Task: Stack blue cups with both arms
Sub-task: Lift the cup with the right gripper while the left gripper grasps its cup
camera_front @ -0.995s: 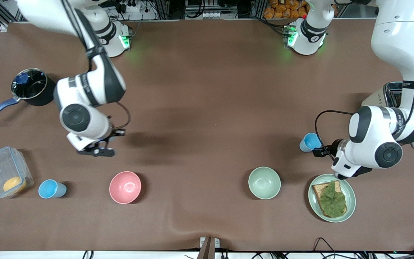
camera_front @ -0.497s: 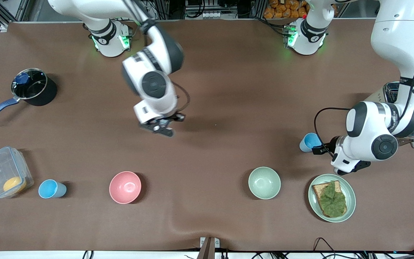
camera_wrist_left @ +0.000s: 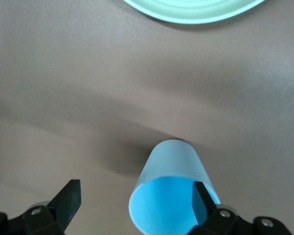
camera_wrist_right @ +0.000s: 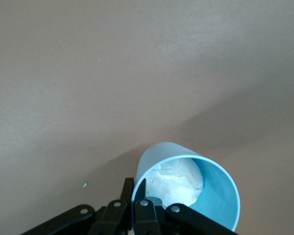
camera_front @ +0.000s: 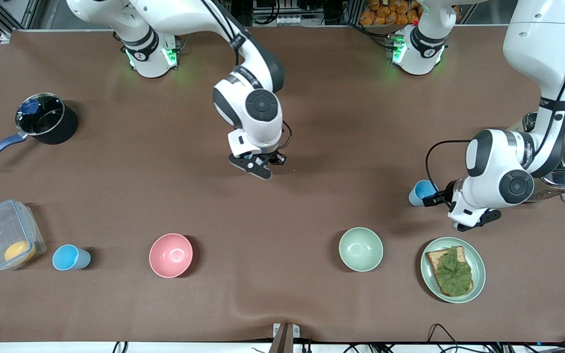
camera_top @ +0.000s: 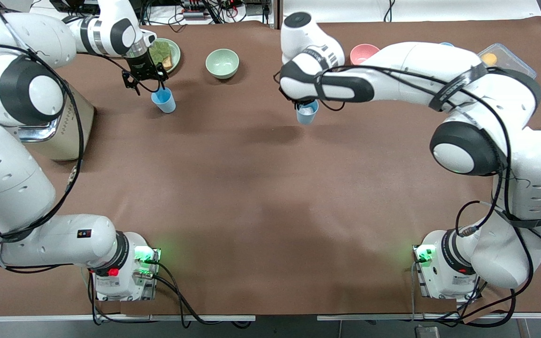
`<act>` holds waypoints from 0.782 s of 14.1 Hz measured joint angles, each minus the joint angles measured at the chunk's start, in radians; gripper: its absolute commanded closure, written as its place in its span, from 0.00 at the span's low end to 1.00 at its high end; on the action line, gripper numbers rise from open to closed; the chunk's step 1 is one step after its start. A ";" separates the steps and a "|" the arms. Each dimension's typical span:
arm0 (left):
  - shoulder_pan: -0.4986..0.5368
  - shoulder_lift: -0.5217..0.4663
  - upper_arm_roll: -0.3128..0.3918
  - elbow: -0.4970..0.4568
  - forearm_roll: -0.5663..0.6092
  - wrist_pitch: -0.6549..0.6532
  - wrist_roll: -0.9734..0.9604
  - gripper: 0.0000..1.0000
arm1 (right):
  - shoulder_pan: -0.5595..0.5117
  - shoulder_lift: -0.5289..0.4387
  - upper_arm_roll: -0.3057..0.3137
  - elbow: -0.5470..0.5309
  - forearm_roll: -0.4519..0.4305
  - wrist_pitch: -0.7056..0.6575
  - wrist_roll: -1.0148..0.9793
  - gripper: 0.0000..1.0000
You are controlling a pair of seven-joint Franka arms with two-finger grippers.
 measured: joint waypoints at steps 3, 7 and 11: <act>0.000 -0.021 0.000 -0.028 0.000 0.002 -0.001 0.00 | 0.015 0.027 0.000 0.002 -0.022 0.027 0.030 1.00; 0.001 -0.043 0.000 -0.052 0.000 0.005 -0.001 0.00 | 0.021 0.053 -0.001 0.006 -0.023 0.081 0.053 1.00; 0.004 -0.046 0.000 -0.098 0.000 0.080 -0.001 0.00 | 0.028 0.073 -0.001 0.008 -0.023 0.111 0.065 1.00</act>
